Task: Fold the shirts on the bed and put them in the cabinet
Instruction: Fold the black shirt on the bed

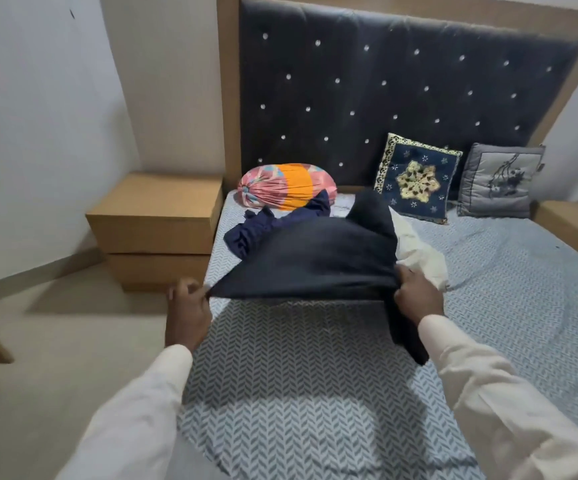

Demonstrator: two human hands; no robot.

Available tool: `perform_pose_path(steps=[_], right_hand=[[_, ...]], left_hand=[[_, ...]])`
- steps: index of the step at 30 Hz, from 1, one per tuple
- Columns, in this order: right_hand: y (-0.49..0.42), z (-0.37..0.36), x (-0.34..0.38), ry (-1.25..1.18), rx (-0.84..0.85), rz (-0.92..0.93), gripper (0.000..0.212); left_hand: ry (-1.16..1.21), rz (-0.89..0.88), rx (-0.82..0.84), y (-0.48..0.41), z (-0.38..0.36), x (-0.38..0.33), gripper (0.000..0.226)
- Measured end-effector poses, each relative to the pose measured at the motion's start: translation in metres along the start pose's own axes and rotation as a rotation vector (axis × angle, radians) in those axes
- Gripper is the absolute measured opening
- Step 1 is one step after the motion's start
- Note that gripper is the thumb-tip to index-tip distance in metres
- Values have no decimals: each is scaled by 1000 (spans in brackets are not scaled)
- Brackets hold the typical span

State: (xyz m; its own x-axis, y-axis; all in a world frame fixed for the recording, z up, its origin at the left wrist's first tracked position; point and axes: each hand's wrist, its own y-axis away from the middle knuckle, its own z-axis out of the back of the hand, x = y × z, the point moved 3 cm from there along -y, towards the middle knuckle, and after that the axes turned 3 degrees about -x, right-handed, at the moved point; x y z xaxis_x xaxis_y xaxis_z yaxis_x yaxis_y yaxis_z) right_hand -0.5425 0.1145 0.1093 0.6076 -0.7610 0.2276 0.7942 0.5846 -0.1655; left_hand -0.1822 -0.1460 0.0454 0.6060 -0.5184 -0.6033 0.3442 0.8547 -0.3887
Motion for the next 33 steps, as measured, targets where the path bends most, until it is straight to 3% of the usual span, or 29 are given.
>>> perform_pose_path(steps=[3, 5, 8, 15, 21, 29, 32, 33], right_hand=[[32, -33, -23, 68, 97, -7, 29], [51, -45, -36, 74, 137, -14, 28], [73, -49, -51, 88, 189, 6, 31], [124, -45, -84, 297, 242, 27, 37], [168, -37, -102, 344, 198, -17, 39], [226, -66, -97, 504, 748, 50, 42], [244, -69, -99, 194, 1179, -223, 37], [243, -66, -104, 113, 1201, -281, 36]], left_hand=[[-240, -135, 310, 45, -13, 18, 42], [-303, -186, 575, 67, -14, 22, 50], [-438, -286, 799, 88, -13, 17, 54], [-794, -328, 903, 117, -8, 0, 36], [-888, -302, 967, 153, 6, 0, 38], [-971, -258, 1089, 183, 17, 3, 47], [-979, -195, 1179, 182, 15, -1, 48], [-971, -185, 1201, 181, 11, -4, 48]])
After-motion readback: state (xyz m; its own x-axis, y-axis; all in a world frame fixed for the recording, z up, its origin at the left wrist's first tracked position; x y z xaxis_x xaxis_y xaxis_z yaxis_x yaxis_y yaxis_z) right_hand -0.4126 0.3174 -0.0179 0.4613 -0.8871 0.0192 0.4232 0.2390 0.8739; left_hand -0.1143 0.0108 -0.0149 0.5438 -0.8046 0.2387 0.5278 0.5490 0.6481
